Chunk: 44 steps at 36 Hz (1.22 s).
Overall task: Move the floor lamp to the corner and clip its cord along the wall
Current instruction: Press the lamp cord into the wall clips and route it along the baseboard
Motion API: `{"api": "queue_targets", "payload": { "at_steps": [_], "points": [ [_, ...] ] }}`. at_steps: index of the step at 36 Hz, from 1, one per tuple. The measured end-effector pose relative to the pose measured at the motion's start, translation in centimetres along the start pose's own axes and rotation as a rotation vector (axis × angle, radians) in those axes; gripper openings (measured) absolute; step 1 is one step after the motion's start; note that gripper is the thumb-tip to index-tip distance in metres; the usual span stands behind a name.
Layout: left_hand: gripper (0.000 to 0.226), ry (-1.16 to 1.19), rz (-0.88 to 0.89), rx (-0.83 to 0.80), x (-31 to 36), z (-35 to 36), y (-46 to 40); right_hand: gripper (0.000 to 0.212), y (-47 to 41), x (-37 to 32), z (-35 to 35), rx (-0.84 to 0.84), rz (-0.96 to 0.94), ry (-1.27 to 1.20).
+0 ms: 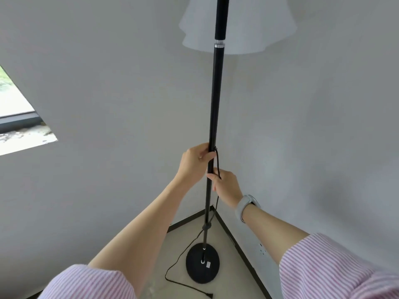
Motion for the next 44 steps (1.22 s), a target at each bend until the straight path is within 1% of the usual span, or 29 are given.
{"api": "queue_targets", "payload": {
  "at_steps": [3,6,8,9,11,14,16,18,20,22,24,26,28,29,32,36,39,41,44],
  "points": [
    [0.012,0.005,0.01,-0.013,0.1,0.3,-0.4,0.017,-0.2,-0.2,-0.4,-0.035,0.002,0.019],
    [0.014,-0.011,0.001,0.01,-0.1,0.0,-0.3,0.013,0.0,-0.3,-0.3,-0.1,-0.018,0.07],
    [0.015,-0.019,-0.008,0.032,-0.2,-0.1,0.0,0.023,0.5,0.5,-0.3,-0.11,0.005,0.096],
    [0.016,-0.028,-0.008,0.038,-0.2,-0.2,0.2,0.024,0.9,1.0,-0.5,-0.104,0.008,0.115],
    [0.019,-0.037,-0.001,0.046,0.0,-0.2,0.8,0.017,1.8,2.1,-0.8,-0.109,0.01,0.142],
    [0.031,0.037,-0.022,0.104,0.1,-0.3,2.9,0.012,4.1,4.7,-0.7,-0.223,0.085,0.146],
    [0.034,0.109,-0.027,0.155,-0.2,-0.2,5.3,0.01,6.4,6.7,-0.4,-0.318,0.143,0.154],
    [0.031,0.158,-0.035,0.146,-1.0,0.6,7.9,0.007,8.6,8.5,-0.4,-0.368,0.186,0.146],
    [0.029,0.157,-0.075,0.091,-2.1,1.8,10.2,0.01,10.7,9.4,-0.8,-0.399,0.225,0.161],
    [0.029,0.132,-0.14,0.017,-3.4,3.2,12.3,0.018,12.1,9.5,-1.6,-0.377,0.244,0.166],
    [0.031,0.112,-0.196,-0.066,-4.4,4.7,14.1,0.022,13.4,9.1,-2.7,-0.304,0.229,0.085],
    [0.033,0.096,-0.216,-0.142,-4.8,5.9,15.4,0.022,14.8,8.5,-3.4,-0.259,0.203,-0.001],
    [0.031,0.102,-0.227,-0.196,-4.8,7.0,16.4,0.019,16.2,8.1,-3.5,-0.269,0.191,-0.069],
    [0.026,0.113,-0.225,-0.215,-4.5,7.3,16.8,0.02,16.9,7.9,-3.5,-0.282,0.192,-0.09],
    [0.016,0.112,-0.195,-0.242,-3.7,8.2,17.4,0.021,18.7,8.2,-3.2,-0.324,0.217,-0.049],
    [0.012,0.179,-0.2,-0.201,-3.7,8.3,17.7,0.029,21.4,9.8,-3.8,-0.321,0.248,0.047],
    [0.015,0.244,-0.275,-0.077,-4.6,7.4,17.7,0.021,23.2,11.3,-5.1,-0.285,0.269,0.013],
    [0.015,0.29,-0.33,0.008,-5.1,6.7,17.6,0.021,24.1,11.7,-6.5,-0.206,0.252,-0.019],
    [0.013,0.273,-0.343,0.011,-4.8,6.9,17.7,0.016,24.9,11.8,-8.9,-0.061,0.19,-0.018]
  ]
}}
Point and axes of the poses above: each hand's wrist, its own y-axis away from the middle knuckle, its own z-axis out of the palm, x = y × z, the point moved 7 cm from there along -y, towards the middle knuckle, and after that the axes turned 5 degrees about -y, right-handed, at the moved point
